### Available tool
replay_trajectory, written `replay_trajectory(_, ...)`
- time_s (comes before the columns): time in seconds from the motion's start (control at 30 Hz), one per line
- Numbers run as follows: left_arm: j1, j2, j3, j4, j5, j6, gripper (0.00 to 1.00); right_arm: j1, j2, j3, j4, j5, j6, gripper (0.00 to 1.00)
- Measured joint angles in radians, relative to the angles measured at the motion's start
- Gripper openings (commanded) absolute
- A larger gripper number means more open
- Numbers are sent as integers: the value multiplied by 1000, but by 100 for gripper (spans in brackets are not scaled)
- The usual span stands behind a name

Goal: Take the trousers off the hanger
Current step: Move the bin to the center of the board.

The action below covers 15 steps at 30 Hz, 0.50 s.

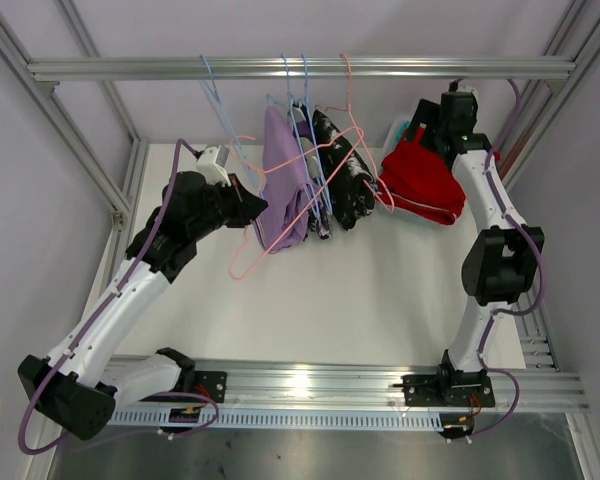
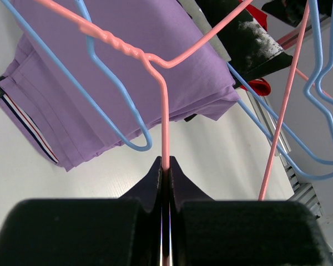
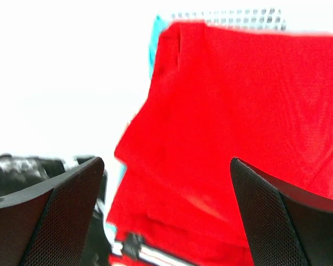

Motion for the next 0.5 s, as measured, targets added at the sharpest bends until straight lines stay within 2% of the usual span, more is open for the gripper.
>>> replay_trajectory(0.2,0,0,0,0,1,0,0,-45,183,204,-22,-8,0,99)
replay_trajectory(0.5,0,6,0,0,5,0,0,-106,517,308,-62,-80,8,99)
